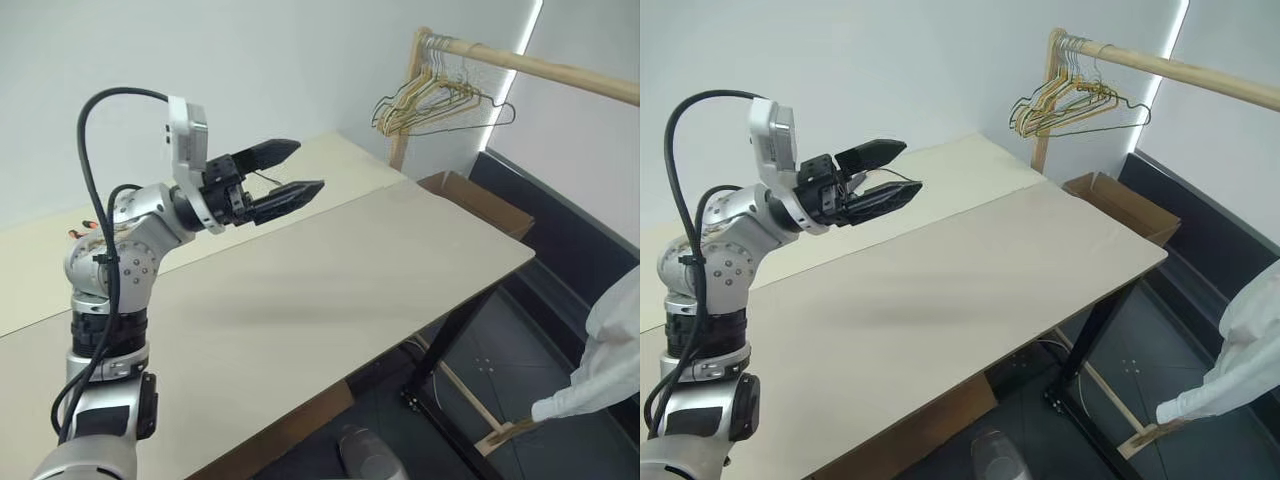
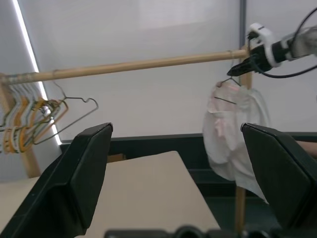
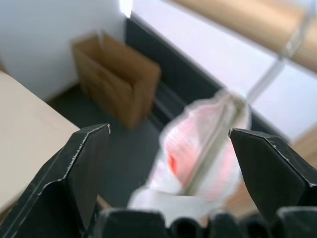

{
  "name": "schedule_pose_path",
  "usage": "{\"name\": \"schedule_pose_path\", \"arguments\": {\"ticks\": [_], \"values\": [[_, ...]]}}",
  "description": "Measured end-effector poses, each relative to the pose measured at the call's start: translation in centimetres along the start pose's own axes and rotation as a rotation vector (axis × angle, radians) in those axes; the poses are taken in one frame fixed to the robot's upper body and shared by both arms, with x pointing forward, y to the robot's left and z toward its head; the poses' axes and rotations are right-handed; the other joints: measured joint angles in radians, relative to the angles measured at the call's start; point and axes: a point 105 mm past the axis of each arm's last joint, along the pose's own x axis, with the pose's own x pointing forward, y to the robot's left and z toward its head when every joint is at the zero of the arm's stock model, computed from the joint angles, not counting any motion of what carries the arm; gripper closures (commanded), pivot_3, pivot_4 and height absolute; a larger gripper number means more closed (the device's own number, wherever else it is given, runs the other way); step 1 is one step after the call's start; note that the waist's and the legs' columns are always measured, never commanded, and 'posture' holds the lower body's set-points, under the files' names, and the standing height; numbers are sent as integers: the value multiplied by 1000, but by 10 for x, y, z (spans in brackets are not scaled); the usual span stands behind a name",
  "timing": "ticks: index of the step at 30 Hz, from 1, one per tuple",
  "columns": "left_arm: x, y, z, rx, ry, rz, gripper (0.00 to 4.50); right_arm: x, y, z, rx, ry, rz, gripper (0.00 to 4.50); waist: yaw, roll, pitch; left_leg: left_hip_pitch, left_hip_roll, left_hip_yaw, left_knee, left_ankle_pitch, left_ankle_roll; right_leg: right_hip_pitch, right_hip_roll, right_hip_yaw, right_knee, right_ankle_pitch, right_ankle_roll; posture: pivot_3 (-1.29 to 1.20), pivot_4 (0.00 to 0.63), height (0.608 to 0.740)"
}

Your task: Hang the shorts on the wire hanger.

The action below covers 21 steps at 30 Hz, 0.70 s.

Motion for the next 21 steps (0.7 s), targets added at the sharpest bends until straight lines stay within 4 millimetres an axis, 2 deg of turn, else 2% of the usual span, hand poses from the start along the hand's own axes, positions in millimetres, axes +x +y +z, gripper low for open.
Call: {"name": "schedule_pose_path", "arguments": {"ticks": [5, 10, 14, 16, 17, 18, 21], "values": [[-18, 6, -14, 39, 24, 93, 0, -36, 50, 37, -122, -311, 183, 33, 18, -1, 0, 0, 3, 0, 0, 0, 0, 0, 3, -1, 0, 0, 0, -260, 0, 740], [-44, 2, -22, 70, 128, 118, 0, -36, 118, 38, -209, -454, 450, 33, 32, -8, 2, 0, 3, -1, 0, 0, -1, -1, 3, -1, 0, 0, 0, -185, 0, 740], [-69, -9, -29, 95, 240, 126, 0, -26, 196, 23, -223, -473, 769, 33, 65, -9, 2, -1, 3, -1, -1, 1, 0, -9, 2, -1, 0, 0, -1, -94, 0, 740], [-80, -16, -34, 90, 294, 138, 0, -24, 233, 9, -226, -445, 926, 33, 100, -9, 2, -10, 3, -1, -2, 5, 7, -19, 3, -2, 2, 1, -3, -66, 0, 740], [-83, -19, -36, 88, 307, 144, 0, -23, 246, 3, -230, -426, 981, 33, 123, -8, 2, -15, 3, -2, -2, 6, 7, -24, 3, -3, 2, 1, -5, -34, 0, 740], [-89, -23, -37, 88, 323, 161, 0, -24, 260, 0, -238, -422, 1039, 33, 152, -8, 2, -22, 3, -1, -2, 7, 6, -33, 3, -3, 3, 6, -14, -26, 0, 740], [-104, -34, -41, 73, 365, 202, 0, -29, 293, -10, -296, -416, 1183, 33, 216, -8, 2, -33, 3, -1, -2, 7, 4, -45, 3, -6, 3, 8, -18, 27, 0, 740]]}}
